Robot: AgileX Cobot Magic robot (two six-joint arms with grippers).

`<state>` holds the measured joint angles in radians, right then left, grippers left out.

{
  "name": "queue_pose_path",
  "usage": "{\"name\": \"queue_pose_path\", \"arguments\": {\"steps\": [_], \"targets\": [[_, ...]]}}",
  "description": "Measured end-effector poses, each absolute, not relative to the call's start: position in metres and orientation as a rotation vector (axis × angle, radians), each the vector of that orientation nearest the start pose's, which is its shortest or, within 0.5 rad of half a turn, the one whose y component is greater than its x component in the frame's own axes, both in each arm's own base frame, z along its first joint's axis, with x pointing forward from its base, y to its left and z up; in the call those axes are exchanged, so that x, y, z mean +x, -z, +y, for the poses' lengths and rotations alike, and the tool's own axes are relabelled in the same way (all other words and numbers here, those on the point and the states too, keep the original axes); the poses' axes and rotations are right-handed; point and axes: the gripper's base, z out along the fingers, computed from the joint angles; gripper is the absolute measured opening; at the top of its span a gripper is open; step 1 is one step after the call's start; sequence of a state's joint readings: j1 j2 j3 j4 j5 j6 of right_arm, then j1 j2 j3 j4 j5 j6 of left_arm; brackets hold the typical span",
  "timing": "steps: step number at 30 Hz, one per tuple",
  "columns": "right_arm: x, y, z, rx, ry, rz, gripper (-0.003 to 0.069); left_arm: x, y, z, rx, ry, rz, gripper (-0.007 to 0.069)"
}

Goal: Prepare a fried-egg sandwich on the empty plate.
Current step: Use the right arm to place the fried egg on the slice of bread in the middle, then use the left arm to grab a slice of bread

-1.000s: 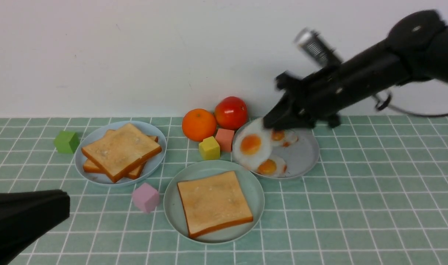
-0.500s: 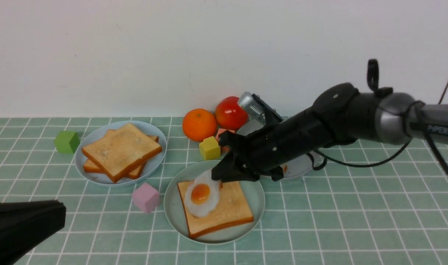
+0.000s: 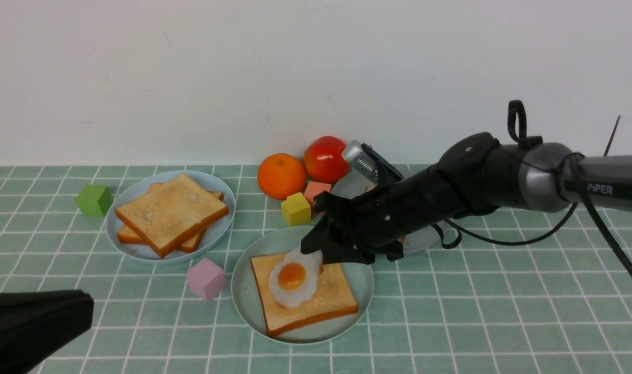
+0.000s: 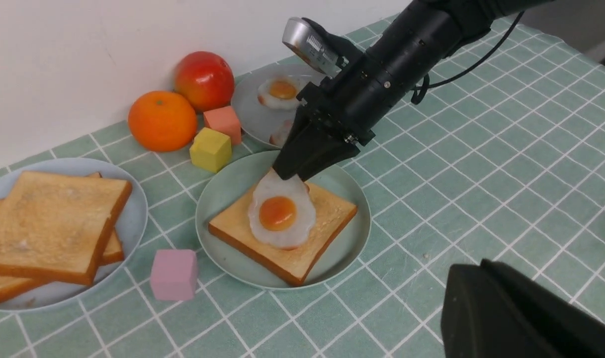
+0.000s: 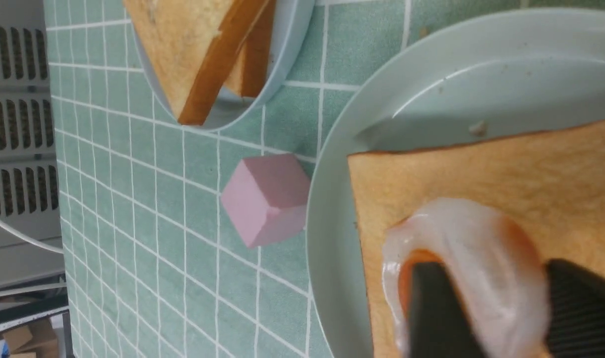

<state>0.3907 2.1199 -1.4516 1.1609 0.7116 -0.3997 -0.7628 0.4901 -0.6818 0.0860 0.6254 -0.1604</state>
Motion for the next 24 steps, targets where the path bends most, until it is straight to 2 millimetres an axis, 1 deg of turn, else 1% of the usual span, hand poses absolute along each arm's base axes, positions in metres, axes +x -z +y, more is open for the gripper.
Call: {"name": "queue_pose_path", "arguments": {"steps": [1,3,4,6,8,9,10,11,13,14,15,17,18,20,21,22,24], "targets": [[0.392,-0.168,0.219,0.037,-1.207,2.646,0.0421,0.068,-0.349,-0.059,0.610,0.526,1.856,0.0009],[0.392,-0.171,0.215,0.023,-1.208,2.647,0.0473,0.067,-0.348,-0.059,0.612,0.526,1.866,0.0013],[0.393,-0.178,0.208,0.000,-1.199,2.644,0.0505,0.067,-0.347,-0.058,0.609,0.528,1.886,0.0015],[0.394,-0.192,0.192,-0.041,-1.151,2.642,0.0514,0.067,-0.345,-0.058,0.591,0.538,1.913,0.0017],[0.392,-0.214,0.174,-0.064,-1.091,2.632,0.0492,0.068,-0.342,-0.059,0.568,0.547,1.959,0.0018],[0.392,-0.216,0.172,-0.069,-1.085,2.634,0.0484,0.068,-0.342,-0.059,0.567,0.547,1.964,0.0018],[0.385,-0.241,0.153,-0.114,-1.010,2.632,0.0438,0.071,-0.338,-0.062,0.556,0.542,2.016,0.0019],[0.382,-0.250,0.147,-0.134,-0.977,2.627,0.0417,0.073,-0.336,-0.064,0.556,0.536,2.041,0.0020],[0.361,-0.285,0.130,-0.245,-0.860,2.638,0.0323,0.081,-0.330,-0.071,0.548,0.524,2.107,0.0020],[0.352,-0.298,0.125,-0.299,-0.798,2.641,0.0274,0.086,-0.326,-0.076,0.549,0.515,2.140,0.0020],[0.336,-0.318,0.121,-0.354,-0.747,2.634,0.0223,0.094,-0.322,-0.084,0.555,0.501,2.177,0.0020],[0.310,-0.345,0.116,-0.427,-0.646,2.609,0.0123,0.108,-0.317,-0.097,0.569,0.477,2.223,0.0020],[0.296,-0.360,0.115,-0.449,-0.614,2.580,0.0085,0.114,-0.315,-0.103,0.577,0.464,2.243,0.0016],[0.274,-0.379,0.114,-0.488,-0.560,2.536,0.0022,0.132,-0.311,-0.118,0.593,0.428,2.290,-0.0001],[0.261,-0.390,0.114,-0.507,-0.535,2.502,-0.0005,0.144,-0.311,-0.126,0.589,0.407,2.311,-0.0013],[0.245,-0.401,0.115,-0.538,-0.511,2.462,-0.0010,0.159,-0.307,-0.134,0.588,0.372,2.348,-0.0013],[0.223,-0.416,0.117,-0.592,-0.491,2.402,-0.0009,0.185,-0.300,-0.140,0.568,0.310,2.411,-0.0013]]}}
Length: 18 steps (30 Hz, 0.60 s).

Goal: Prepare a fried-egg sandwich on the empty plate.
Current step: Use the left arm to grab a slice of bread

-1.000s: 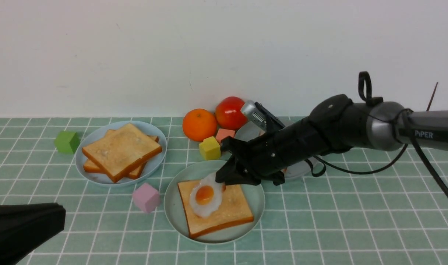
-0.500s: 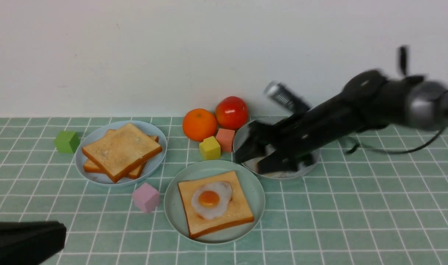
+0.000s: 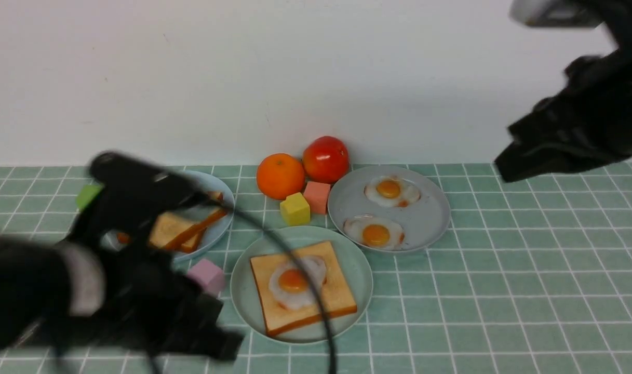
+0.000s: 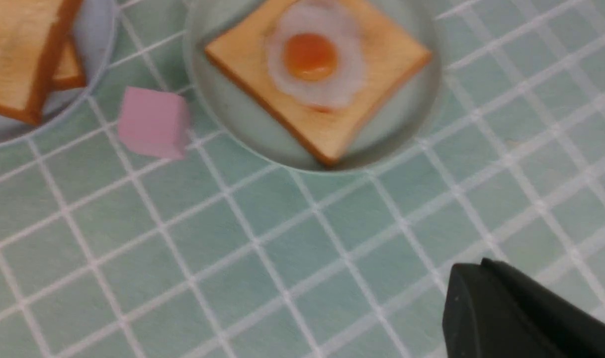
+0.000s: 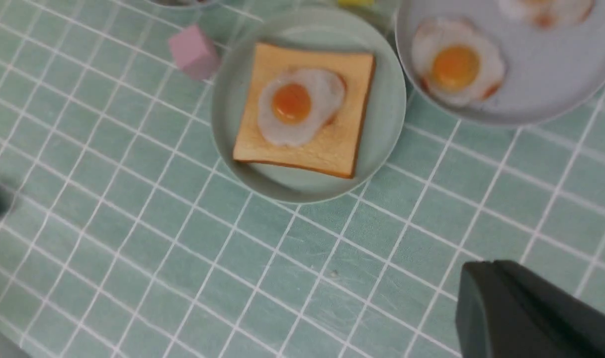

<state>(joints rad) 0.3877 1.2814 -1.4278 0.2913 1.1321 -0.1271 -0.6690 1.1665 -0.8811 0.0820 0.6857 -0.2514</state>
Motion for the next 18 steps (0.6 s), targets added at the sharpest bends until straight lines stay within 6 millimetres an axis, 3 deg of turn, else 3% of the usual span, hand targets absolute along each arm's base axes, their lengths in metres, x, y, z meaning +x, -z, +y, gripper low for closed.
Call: {"name": "queue_pose_path", "arguments": {"steps": [3,5,9,13,18], "targets": [[0.195,-0.433,0.119,-0.667,-0.492,2.320,0.0000,0.227,-0.294,-0.137,0.517,0.240,2.471,-0.0013],[0.175,-0.444,0.119,-0.714,-0.513,2.261,0.0003,0.266,-0.286,-0.130,0.467,0.198,2.515,-0.0013],[0.155,-0.454,0.115,-0.750,-0.526,2.203,0.0003,0.316,-0.272,-0.113,0.442,0.104,2.549,-0.0013],[0.148,-0.451,0.112,-0.756,-0.521,2.202,0.0006,0.350,-0.254,-0.103,0.540,-0.049,2.554,-0.0008],[0.150,-0.435,0.113,-0.766,-0.511,2.255,0.0011,0.381,-0.230,-0.097,0.575,-0.131,2.585,0.0102]]}}
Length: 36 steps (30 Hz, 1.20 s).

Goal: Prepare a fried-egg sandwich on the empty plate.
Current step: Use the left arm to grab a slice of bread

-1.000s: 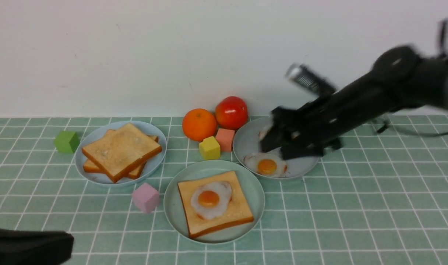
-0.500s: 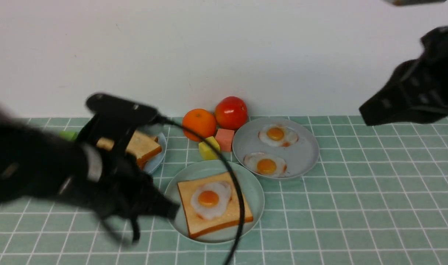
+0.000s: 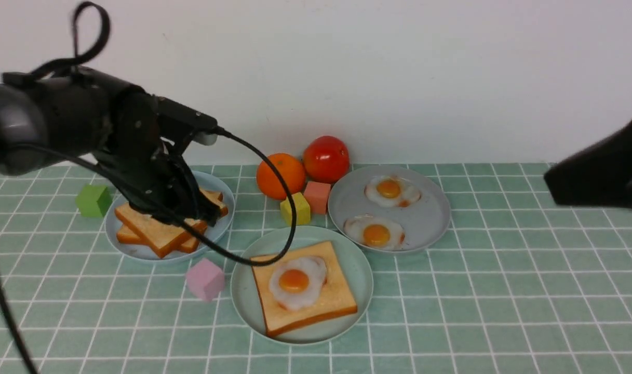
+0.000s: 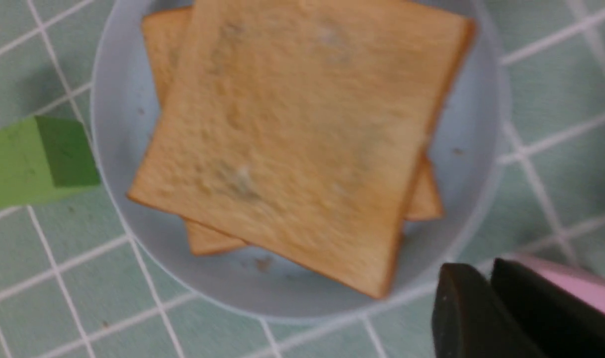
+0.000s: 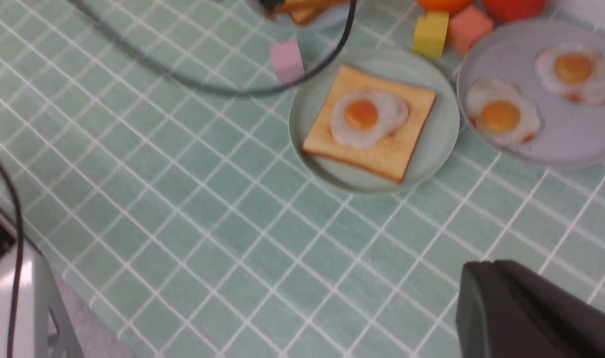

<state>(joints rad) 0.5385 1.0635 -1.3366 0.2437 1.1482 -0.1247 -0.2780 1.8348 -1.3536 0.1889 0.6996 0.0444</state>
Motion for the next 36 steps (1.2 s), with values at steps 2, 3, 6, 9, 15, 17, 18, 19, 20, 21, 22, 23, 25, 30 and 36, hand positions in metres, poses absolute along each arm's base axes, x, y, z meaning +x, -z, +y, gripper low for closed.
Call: {"name": "queue_pose_path", "arguments": {"steps": [2,3,6,9,15,17,18,19,20,21,22,23,25,30,36], "targets": [[0.151,-0.428,0.113,-0.770,-0.507,2.279,0.0011,0.387,-0.223,-0.096,0.585,-0.151,2.590,0.0158],[0.152,-0.421,0.114,-0.774,-0.504,2.303,0.0013,0.392,-0.218,-0.095,0.595,-0.165,2.589,0.0217],[0.152,-0.411,0.115,-0.779,-0.509,2.339,0.0013,0.400,-0.205,-0.096,0.620,-0.182,2.582,0.0337],[0.152,-0.407,0.116,-0.778,-0.520,2.351,0.0014,0.406,-0.195,-0.098,0.639,-0.186,2.553,0.0381],[0.153,-0.407,0.118,-0.767,-0.556,2.339,0.0019,0.418,-0.175,-0.100,0.726,-0.238,2.489,0.0374],[0.152,-0.408,0.119,-0.765,-0.567,2.338,0.0022,0.419,-0.172,-0.100,0.735,-0.245,2.490,0.0360],[0.152,-0.408,0.119,-0.764,-0.576,2.338,0.0022,0.420,-0.169,-0.100,0.740,-0.246,2.493,0.0344],[0.152,-0.408,0.120,-0.763,-0.581,2.337,0.0022,0.420,-0.168,-0.101,0.742,-0.247,2.494,0.0333],[0.152,-0.408,0.120,-0.763,-0.581,2.337,0.0022,0.421,-0.168,-0.101,0.745,-0.250,2.494,0.0318],[0.152,-0.408,0.120,-0.763,-0.583,2.337,0.0023,0.421,-0.168,-0.101,0.746,-0.251,2.494,0.0296],[0.152,-0.408,0.120,-0.763,-0.584,2.336,0.0024,0.421,-0.168,-0.101,0.745,-0.250,2.494,0.0270],[0.152,-0.408,0.120,-0.763,-0.584,2.336,0.0023,0.421,-0.168,-0.101,0.740,-0.245,2.497,0.0236],[0.152,-0.408,0.120,-0.763,-0.586,2.336,0.0025,0.420,-0.168,-0.101,0.726,-0.231,2.503,0.0152],[0.151,-0.408,0.120,-0.762,-0.590,2.335,0.0032,0.417,-0.178,-0.102,0.694,-0.208,2.506,0.0001],[0.143,-0.415,0.113,-0.757,-0.569,2.291,0.0032,0.394,-0.243,-0.104,0.629,-0.172,2.446,-0.0004]]}}
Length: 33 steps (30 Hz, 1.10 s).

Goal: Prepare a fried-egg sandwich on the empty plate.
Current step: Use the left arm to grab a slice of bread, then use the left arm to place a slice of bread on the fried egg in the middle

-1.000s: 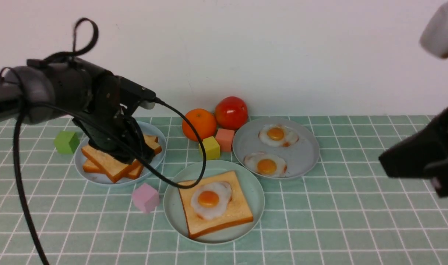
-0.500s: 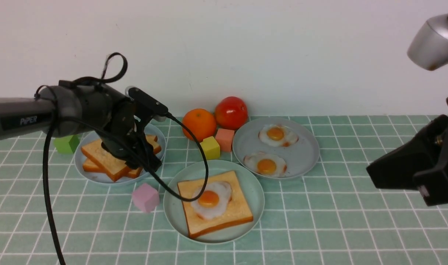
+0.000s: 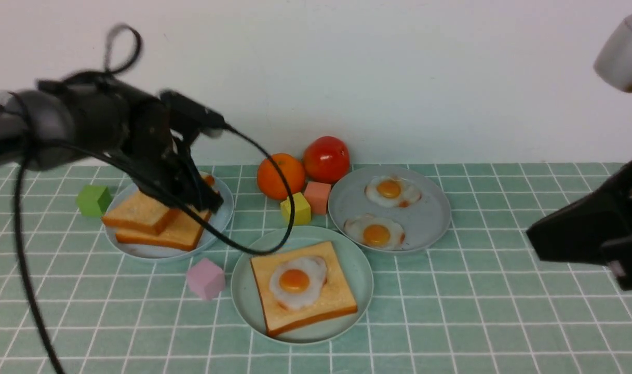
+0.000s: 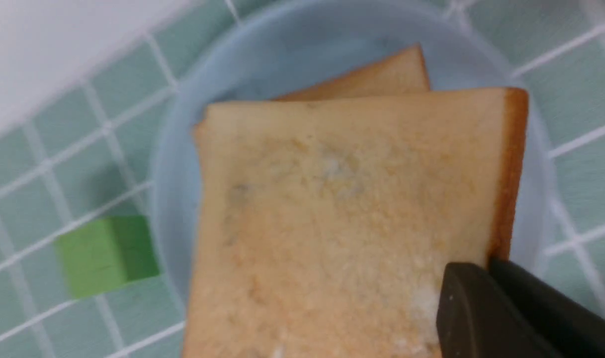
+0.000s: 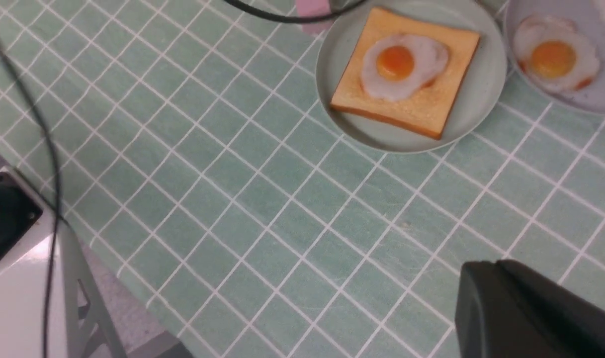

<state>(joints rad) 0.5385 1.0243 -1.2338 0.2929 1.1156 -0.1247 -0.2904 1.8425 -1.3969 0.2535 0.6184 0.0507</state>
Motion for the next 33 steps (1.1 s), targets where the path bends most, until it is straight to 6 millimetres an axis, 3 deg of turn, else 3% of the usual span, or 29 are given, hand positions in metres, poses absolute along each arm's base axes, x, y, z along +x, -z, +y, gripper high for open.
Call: {"name": "queue_pose_path", "arguments": {"steps": [3,5,6,8,9,12,17,22,33], "targets": [[0.134,-0.422,0.104,-0.752,-0.533,2.248,0.0032,0.366,-0.277,-0.133,0.699,-0.124,2.394,-0.0004],[0.130,-0.424,0.102,-0.745,-0.529,2.235,0.0032,0.356,-0.282,-0.149,0.750,-0.104,2.380,-0.0005],[0.125,-0.428,0.098,-0.734,-0.524,2.217,0.0032,0.336,-0.284,-0.181,0.869,-0.069,2.359,-0.0007],[0.121,-0.430,0.095,-0.726,-0.524,2.202,0.0032,0.326,-0.282,-0.199,0.943,-0.056,2.346,-0.0007],[0.115,-0.434,0.091,-0.713,-0.531,2.184,0.0032,0.309,-0.274,-0.226,1.072,-0.052,2.310,-0.0007],[0.108,-0.437,0.087,-0.696,-0.540,2.164,0.0032,0.297,-0.258,-0.249,1.217,-0.092,2.272,-0.0007],[0.101,-0.440,0.083,-0.682,-0.550,2.154,0.0032,0.297,-0.229,-0.263,1.410,-0.173,2.232,-0.0007],[0.098,-0.439,0.081,-0.666,-0.559,2.178,0.0032,0.293,-0.223,-0.263,1.632,-0.195,2.149,-0.0011],[0.097,-0.439,0.081,-0.647,-0.572,2.193,0.0032,0.296,-0.206,-0.244,1.645,-0.105,2.095,-0.0011]]}}
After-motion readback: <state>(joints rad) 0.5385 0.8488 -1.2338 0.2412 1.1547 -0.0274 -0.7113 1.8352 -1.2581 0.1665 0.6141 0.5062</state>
